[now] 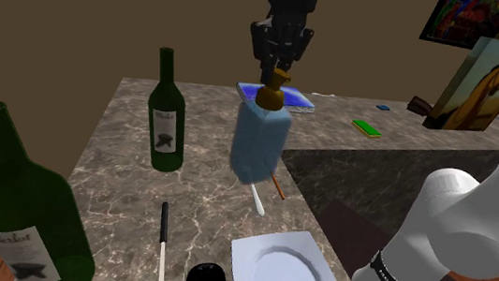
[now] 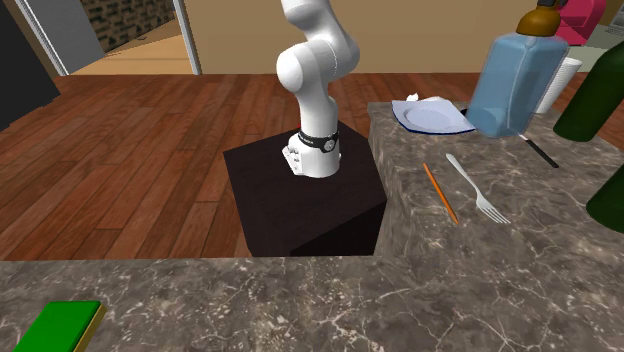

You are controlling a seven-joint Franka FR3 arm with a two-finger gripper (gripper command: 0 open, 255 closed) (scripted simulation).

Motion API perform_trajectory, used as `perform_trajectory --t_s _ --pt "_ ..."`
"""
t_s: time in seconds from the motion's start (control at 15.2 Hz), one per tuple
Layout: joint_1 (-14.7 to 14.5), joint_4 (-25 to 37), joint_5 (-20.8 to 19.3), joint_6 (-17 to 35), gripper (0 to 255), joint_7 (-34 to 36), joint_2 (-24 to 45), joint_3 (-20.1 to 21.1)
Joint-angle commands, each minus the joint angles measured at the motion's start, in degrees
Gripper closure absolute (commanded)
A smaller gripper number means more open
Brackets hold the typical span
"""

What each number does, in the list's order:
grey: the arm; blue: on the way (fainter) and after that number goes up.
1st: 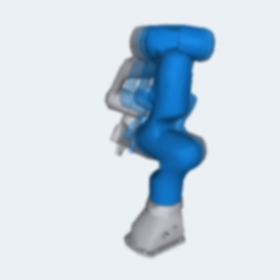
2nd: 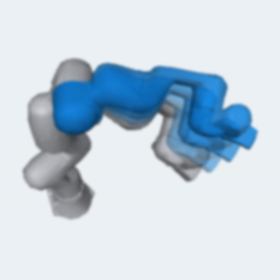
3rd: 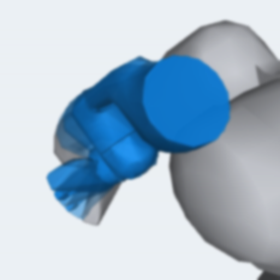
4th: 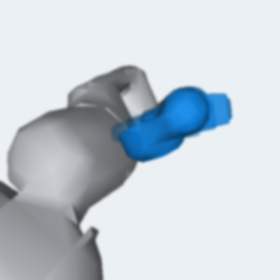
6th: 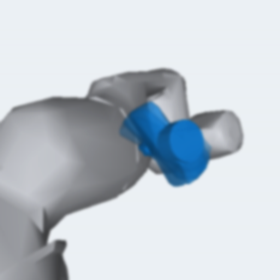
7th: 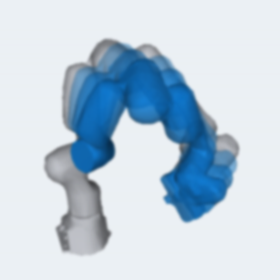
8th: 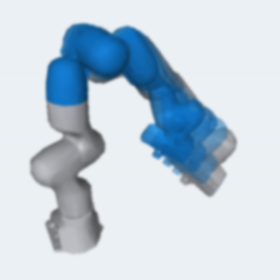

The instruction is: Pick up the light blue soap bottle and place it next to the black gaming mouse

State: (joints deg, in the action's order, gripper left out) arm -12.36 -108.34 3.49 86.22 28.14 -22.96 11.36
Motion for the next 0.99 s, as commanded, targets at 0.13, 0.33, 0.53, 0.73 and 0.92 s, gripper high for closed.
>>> perform_trajectory --t_s 0.13,0.33,0.53,0.73,0.92 --pt "-1.62 1.86 1.16 -0.21 255 5.75 1.40 4.08" --pt "-2.03 0.37 1.50 1.33 255 6.96 1.38 5.06" --pt "-2.13 -2.59 1.69 3.63 255 6.84 0.70 5.10" --pt "-2.23 -5.43 1.87 5.92 255 6.73 0.13 5.17" --pt "-2.34 -8.15 2.04 8.20 255 6.65 -0.31 5.27"
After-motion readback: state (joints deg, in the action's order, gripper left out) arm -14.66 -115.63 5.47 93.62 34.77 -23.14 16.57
